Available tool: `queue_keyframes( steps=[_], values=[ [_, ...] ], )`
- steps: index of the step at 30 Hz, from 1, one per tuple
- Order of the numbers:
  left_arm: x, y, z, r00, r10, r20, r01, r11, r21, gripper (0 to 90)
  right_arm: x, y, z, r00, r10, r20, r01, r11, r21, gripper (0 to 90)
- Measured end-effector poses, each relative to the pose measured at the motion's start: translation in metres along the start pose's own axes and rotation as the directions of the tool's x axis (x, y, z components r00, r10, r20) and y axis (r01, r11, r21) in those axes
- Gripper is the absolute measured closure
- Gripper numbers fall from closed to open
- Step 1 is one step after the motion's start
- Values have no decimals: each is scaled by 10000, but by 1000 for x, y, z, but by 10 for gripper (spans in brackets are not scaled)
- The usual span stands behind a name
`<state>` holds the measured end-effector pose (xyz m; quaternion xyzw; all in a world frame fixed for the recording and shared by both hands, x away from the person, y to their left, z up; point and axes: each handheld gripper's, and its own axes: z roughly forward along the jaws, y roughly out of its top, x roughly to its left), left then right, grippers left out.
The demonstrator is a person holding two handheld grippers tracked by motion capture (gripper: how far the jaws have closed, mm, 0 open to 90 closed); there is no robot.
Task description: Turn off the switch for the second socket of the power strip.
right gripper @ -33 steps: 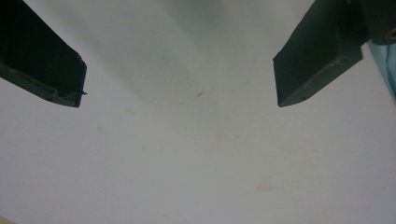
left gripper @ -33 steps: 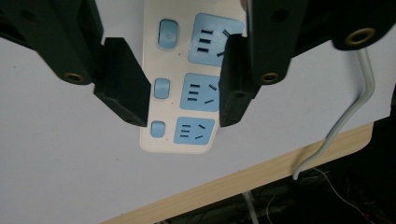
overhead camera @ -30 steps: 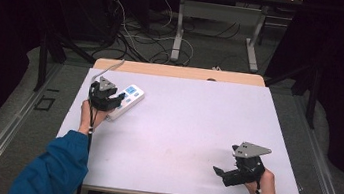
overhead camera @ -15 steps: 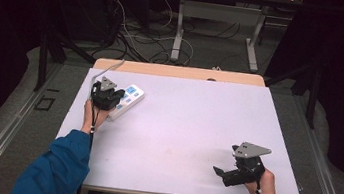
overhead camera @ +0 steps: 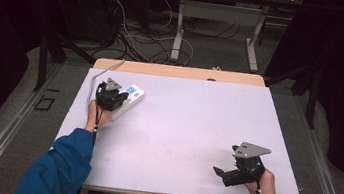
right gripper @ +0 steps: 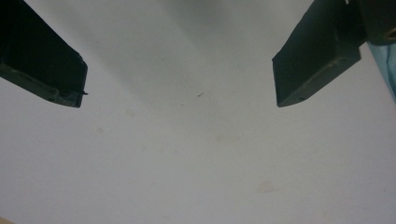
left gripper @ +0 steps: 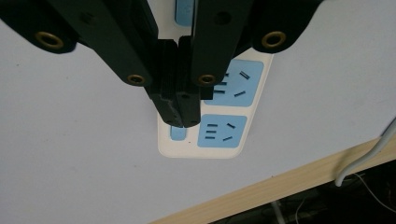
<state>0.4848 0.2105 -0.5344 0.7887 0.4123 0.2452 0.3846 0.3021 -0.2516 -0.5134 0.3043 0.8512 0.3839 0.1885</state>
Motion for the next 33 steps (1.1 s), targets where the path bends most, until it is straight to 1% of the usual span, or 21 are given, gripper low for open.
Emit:
queue_keyframes(
  steps=[1, 3, 5, 6, 8, 11, 12, 13, 15, 19, 22, 24, 25, 28, 29, 30, 33],
  values=[
    [0, 0, 1, 10000, 23, -6, -23, 10000, -1, 898, -1, 0, 0, 10000, -74, -38, 74, 10000, -10, 26],
    [-1, 0, 3, 10000, 13, -12, -13, 9998, 194, 898, -1, 0, 0, 10000, -66, -36, 66, 10000, -5, 26],
    [-1, 1, 5, 9999, 94, -35, -92, 9993, 366, 899, 0, 0, 0, 10000, -32, -52, 32, 10000, 38, 26],
    [-1, 1, 6, 10000, 48, -60, -46, 9995, 305, 898, 0, 0, 0, 10000, -58, -68, 59, 10000, 46, 26],
    [-1, 1, 7, 10000, -37, -78, 39, 9993, 369, 898, 0, 0, 0, 10000, -49, -78, 49, 10000, 49, 26],
    [0, 1, 8, 10000, -37, -63, 39, 9992, 390, 899, 0, 0, 0, 10000, -42, -55, 42, 10000, 29, 26],
    [0, 2, 8, 10000, -44, -46, 46, 9988, 491, 898, 0, 0, 0, 10000, -45, -82, 46, 9999, 106, 26],
    [0, 2, 9, 10000, 38, -74, -34, 9985, 541, 898, 0, 0, 0, 10000, -48, -58, 48, 10000, 49, 26],
    [0, 1, 10, 9999, 80, -75, -75, 9979, 644, 898, 0, 0, 0, 10000, -47, -78, 47, 10000, 63, 28],
    [0, 2, 11, 9999, 64, -80, -58, 9971, 758, 898, 0, 0, 0, 10000, -50, -58, 50, 10000, 63, 28],
    [1, 1, 12, 9999, 139, -14, -137, 9960, 884, 898, 0, 0, 0, 10000, -48, -48, 48, 10000, 52, 28],
    [1, 2, 13, 9999, 156, -13, -154, 9960, 876, 898, 0, 0, 0, 10000, -46, -50, 46, 10000, 55, 28],
    [0, 1, 14, 9998, 141, -111, -132, 9969, 777, 898, 0, 0, 0, 10000, -44, -47, 44, 10000, 58, 28],
    [0, 1, 14, 9999, 131, -106, -123, 9969, 771, 899, 0, 0, 0, 10000, -62, -57, 62, 10000, 68, 28],
    [1, 1, 14, 9999, 123, -106, -115, 9969, 777, 899, 0, 0, 0, 9999, -71, -79, 72, 10000, 66, 28],
    [1, 2, 13, 9999, 130, -16, -128, 9954, 948, 899, 0, 0, 0, 9999, -72, -78, 73, 10000, 65, 28],
    [1, 2, 13, 10000, 81, -40, -77, 9957, 924, 899, 0, 0, 0, 10000, -47, -51, 48, 10000, 66, 28]
  ],
)
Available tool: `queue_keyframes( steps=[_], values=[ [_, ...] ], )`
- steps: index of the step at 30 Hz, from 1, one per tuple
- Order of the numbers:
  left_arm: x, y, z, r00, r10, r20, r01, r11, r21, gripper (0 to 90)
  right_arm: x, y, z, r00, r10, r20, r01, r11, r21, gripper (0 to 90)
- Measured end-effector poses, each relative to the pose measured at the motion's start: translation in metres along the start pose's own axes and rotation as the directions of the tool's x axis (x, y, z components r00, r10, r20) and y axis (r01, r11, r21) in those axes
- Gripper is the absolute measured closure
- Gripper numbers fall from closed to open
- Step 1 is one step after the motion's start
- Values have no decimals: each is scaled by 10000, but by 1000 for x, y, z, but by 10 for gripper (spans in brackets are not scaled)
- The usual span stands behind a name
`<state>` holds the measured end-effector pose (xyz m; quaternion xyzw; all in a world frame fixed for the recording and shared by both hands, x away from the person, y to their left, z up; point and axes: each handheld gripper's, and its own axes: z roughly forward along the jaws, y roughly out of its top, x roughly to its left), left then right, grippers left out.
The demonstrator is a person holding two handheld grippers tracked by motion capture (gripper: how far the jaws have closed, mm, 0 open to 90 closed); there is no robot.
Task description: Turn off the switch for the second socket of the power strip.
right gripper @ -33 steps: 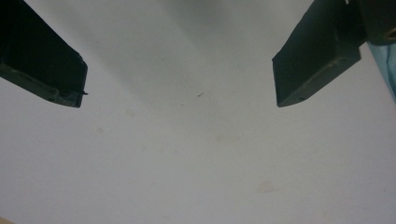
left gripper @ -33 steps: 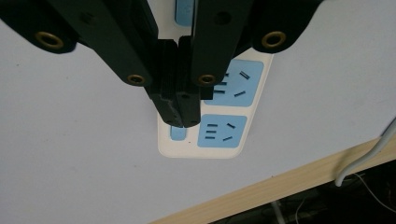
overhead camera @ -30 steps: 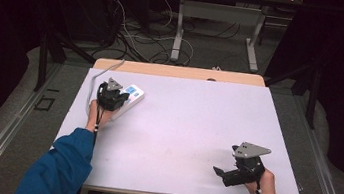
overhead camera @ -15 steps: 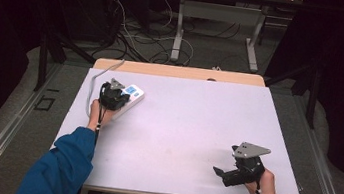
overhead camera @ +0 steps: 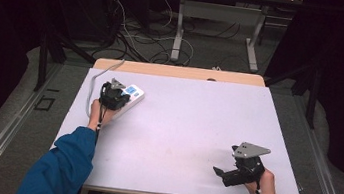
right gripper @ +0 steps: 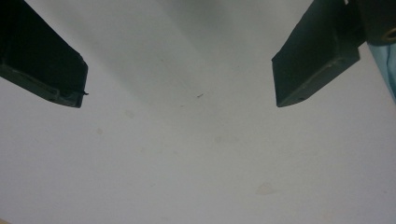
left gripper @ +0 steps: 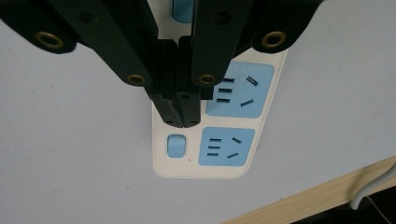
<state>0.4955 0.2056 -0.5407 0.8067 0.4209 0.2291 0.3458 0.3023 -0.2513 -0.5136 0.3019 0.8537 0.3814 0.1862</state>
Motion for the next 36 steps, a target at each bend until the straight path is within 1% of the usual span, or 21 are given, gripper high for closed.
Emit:
queue_keyframes(
  steps=[1, 2, 6, 9, 10, 12, 13, 14, 16, 17, 19, 21, 22, 23, 24, 26, 28, 31, 32, 33, 36],
  values=[
    [0, 0, 1, 10000, 8, -70, -9, 10000, -90, 899, 0, 0, 0, 10000, -21, -21, 21, 10000, 7, 28],
    [-1, 0, 1, 10000, -68, -46, 67, 9999, -120, 899, 0, 0, 0, 10000, -22, -30, 22, 10000, 10, 28],
    [-1, 1, 2, 10000, 39, 0, -39, 10000, -34, 899, 0, 0, 0, 10000, 14, -42, -14, 10000, 28, 28],
    [-2, 1, 3, 10000, -13, -28, 12, 9999, -115, 900, 0, 0, 1, 10000, -30, -23, 30, 10000, 0, 28],
    [-2, 0, 3, 10000, -27, -71, 25, 9998, -214, 900, 0, 0, 0, 10000, -30, -32, 30, 10000, 38, 28],
    [-3, 1, 3, 10000, -16, -81, 15, 9999, -102, 900, 0, 0, 1, 10000, -40, -26, 40, 10000, 9, 28],
    [-3, 1, 3, 10000, -72, -55, 72, 9999, -92, 900, 0, 0, 0, 10000, -42, -40, 42, 10000, 37, 28],
    [-3, 0, 3, 9999, -115, -54, 114, 9998, -186, 900, 0, 0, 0, 10000, -46, -40, 46, 10000, 36, 28],
    [-1, 0, 2, 10000, 17, -28, -17, 10000, -85, 900, 0, 0, 0, 10000, -40, -41, 40, 10000, 33, 28],
    [-1, 0, 2, 10000, -10, -30, 10, 10000, -77, 900, 0, 0, 1, 10000, -30, -33, 30, 10000, 8, 28],
    [-2, 0, 2, 10000, -19, -79, 18, 10000, -83, 900, 0, 0, 1, 10000, -37, 20, 37, 10000, -14, 28],
    [-1, 0, 3, 10000, -37, -60, 36, 9999, -117, 900, 0, 0, 0, 10000, -40, -30, 40, 10000, 54, 29],
    [-2, 0, 3, 9999, -137, -11, 137, 9998, -166, 900, 0, 0, 1, 10000, -41, -2, 41, 10000, 3, 28],
    [-2, 0, 3, 9999, -155, -52, 154, 9997, -170, 900, 0, 0, 1, 10000, -37, -15, 37, 10000, 16, 30],
    [-2, 0, 3, 9999, -142, -47, 141, 9998, -171, 900, 0, 0, 1, 10000, -32, -20, 32, 10000, 23, 30],
    [-1, 0, 3, 10000, 6, -38, -6, 9999, -120, 900, 0, 0, 1, 10000, -46, -21, 46, 10000, 26, 30],
    [-3, 0, 3, 10000, -77, -41, 77, 9999, -148, 900, 0, 0, 1, 10000, -73, 12, 73, 10000, 13, 29],
    [-1, 0, 3, 10000, 8, -16, -9, 9999, -145, 900, 0, 0, 1, 10000, -16, -12, 16, 10000, 19, 29],
    [-1, 0, 3, 10000, -65, -30, 64, 9998, -175, 900, -1, 0, 1, 9999, -110, -53, 111, 9999, 27, 29],
    [-1, -1, 3, 10000, -85, -30, 84, 9998, -182, 900, -1, 0, 1, 9998, -155, -145, 158, 9997, 174, 29],
    [-2, -1, 3, 9999, -95, -35, 95, 9998, -191, 900, -1, 0, 1, 9998, -140, -115, 141, 9998, 151, 29]
  ],
)
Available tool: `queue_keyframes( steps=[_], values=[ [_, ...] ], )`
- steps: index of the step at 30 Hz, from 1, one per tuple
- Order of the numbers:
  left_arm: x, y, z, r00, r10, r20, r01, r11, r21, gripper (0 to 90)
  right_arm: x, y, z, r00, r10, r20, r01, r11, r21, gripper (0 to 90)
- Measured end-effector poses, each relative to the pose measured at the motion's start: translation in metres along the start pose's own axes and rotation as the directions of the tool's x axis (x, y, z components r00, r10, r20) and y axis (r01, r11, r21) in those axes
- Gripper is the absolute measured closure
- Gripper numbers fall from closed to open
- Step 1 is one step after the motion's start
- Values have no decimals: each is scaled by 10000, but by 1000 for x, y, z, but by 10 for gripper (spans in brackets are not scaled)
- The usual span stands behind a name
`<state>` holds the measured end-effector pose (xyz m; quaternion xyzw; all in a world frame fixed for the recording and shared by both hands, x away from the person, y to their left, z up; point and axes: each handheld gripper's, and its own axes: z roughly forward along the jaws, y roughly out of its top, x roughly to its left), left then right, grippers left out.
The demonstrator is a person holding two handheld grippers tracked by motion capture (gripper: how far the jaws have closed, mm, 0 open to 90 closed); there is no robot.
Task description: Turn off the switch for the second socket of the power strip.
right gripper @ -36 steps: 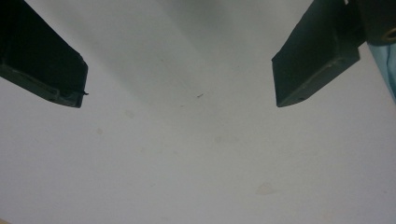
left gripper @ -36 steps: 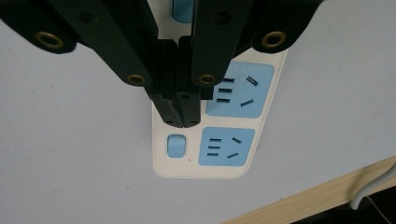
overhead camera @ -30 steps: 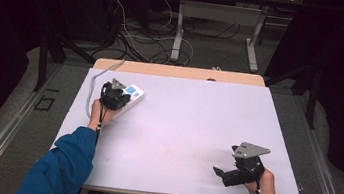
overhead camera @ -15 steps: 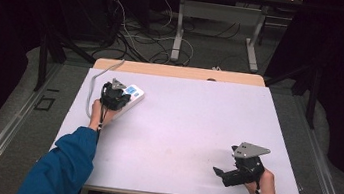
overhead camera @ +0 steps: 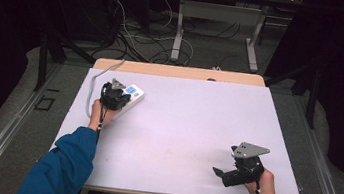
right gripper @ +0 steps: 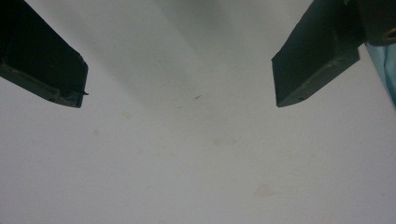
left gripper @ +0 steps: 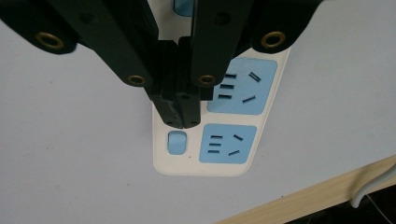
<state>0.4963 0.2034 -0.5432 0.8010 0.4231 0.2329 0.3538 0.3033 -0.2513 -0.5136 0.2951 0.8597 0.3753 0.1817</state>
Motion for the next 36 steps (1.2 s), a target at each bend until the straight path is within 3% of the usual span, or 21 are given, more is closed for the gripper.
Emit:
queue_keyframes(
  steps=[19, 36],
  values=[
    [1, -1, 0, 9999, -90, 82, 91, 9999, -61, 900, 1, 0, 1, 10000, -19, 42, 20, 9998, -174, 25],
    [0, -1, 2, 10000, 60, -16, -60, 10000, -35, 900, 1, 0, 1, 10000, -15, 82, 16, 9999, -136, 24]
  ],
)
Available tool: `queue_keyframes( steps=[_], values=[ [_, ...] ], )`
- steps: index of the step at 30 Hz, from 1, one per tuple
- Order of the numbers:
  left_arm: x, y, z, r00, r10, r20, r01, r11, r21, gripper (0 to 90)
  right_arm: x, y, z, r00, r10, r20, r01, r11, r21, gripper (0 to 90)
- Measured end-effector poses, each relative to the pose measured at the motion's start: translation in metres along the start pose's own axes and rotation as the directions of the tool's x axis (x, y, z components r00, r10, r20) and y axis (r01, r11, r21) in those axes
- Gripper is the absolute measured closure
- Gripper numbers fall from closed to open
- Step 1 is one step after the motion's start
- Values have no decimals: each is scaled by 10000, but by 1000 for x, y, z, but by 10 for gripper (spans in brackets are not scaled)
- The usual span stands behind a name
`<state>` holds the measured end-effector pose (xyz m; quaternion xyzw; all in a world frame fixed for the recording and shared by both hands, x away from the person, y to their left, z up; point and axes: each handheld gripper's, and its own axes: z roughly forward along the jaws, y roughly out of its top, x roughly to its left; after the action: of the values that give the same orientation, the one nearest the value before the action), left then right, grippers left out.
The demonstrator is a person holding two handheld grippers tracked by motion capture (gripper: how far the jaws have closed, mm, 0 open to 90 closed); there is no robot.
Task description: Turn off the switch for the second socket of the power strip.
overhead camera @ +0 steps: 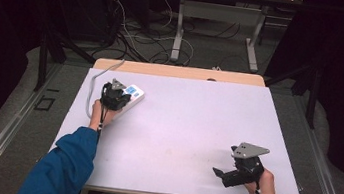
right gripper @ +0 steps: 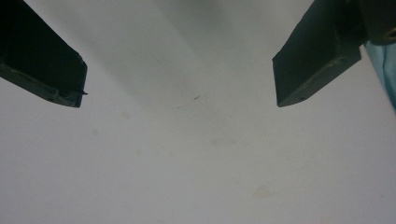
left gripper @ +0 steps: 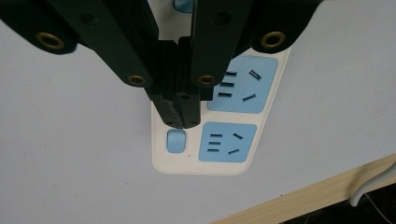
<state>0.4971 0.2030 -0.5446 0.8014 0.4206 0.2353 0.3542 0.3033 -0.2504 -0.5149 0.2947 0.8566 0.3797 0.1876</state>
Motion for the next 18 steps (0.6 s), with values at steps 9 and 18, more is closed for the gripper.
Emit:
queue_keyframes(
  steps=[9, 18],
  values=[
    [0, -1, 1, 9999, -118, 41, 118, 9999, -23, 900, 1, 0, 0, 10000, 90, 1, -90, 10000, 20, 24],
    [1, -1, 1, 9997, -235, 97, 235, 9997, -44, 900, 1, 0, 0, 9999, 109, -5, -109, 9999, 21, 24]
  ],
)
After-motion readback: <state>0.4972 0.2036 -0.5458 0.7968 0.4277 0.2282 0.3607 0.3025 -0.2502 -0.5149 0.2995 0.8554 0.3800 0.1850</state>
